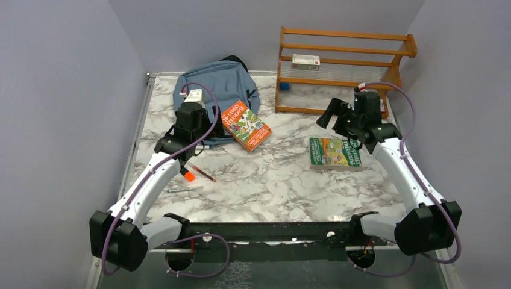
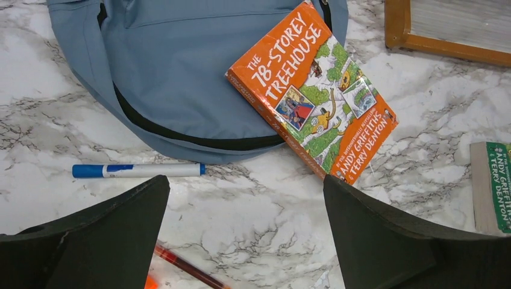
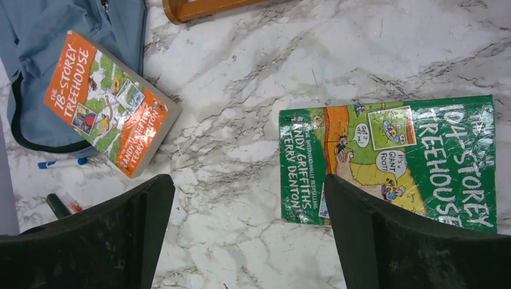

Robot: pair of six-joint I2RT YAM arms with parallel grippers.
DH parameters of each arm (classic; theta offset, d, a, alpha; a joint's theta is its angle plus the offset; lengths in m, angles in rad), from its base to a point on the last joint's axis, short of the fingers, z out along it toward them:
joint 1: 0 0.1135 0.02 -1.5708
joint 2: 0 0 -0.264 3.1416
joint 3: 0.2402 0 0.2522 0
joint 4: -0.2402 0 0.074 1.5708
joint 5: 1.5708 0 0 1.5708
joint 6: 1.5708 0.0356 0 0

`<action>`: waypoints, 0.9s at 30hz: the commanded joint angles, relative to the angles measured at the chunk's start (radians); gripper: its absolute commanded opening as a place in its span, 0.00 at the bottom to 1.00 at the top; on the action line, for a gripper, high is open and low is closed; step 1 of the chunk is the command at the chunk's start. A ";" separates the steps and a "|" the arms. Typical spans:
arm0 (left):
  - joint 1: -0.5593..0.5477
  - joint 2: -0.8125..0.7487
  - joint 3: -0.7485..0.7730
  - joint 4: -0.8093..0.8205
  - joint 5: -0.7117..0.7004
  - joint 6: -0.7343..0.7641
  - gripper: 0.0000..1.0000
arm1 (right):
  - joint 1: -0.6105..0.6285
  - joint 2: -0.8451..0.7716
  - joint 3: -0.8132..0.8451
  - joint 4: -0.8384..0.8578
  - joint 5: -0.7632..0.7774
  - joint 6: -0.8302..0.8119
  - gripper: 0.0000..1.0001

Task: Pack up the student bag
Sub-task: Move the book to the center of the board.

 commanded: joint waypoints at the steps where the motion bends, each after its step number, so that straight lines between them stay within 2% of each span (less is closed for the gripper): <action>1: 0.008 -0.023 0.037 -0.015 -0.024 0.009 0.99 | -0.006 -0.047 -0.009 -0.018 0.009 0.008 1.00; 5: 0.009 -0.017 0.039 -0.003 -0.039 0.027 0.99 | -0.007 -0.083 -0.009 -0.015 0.063 0.010 1.00; 10: 0.011 -0.006 0.023 0.022 -0.103 0.044 0.99 | -0.007 -0.087 0.024 -0.056 0.237 0.032 1.00; 15: 0.019 0.040 0.049 0.050 -0.056 0.044 0.99 | -0.006 -0.056 0.050 -0.038 0.243 -0.011 1.00; 18: 0.034 0.092 0.104 0.027 -0.002 0.032 0.99 | -0.007 -0.013 0.072 -0.036 0.176 -0.015 1.00; 21: 0.042 0.158 0.132 0.052 0.081 0.046 0.99 | -0.007 0.029 0.083 -0.007 -0.023 -0.053 1.00; 24: 0.049 0.232 0.144 0.103 0.141 0.080 0.99 | -0.007 0.019 0.016 0.090 -0.153 -0.058 1.00; 27: 0.069 0.325 0.193 0.119 0.218 0.102 0.99 | -0.007 -0.023 -0.067 0.175 -0.220 -0.048 1.00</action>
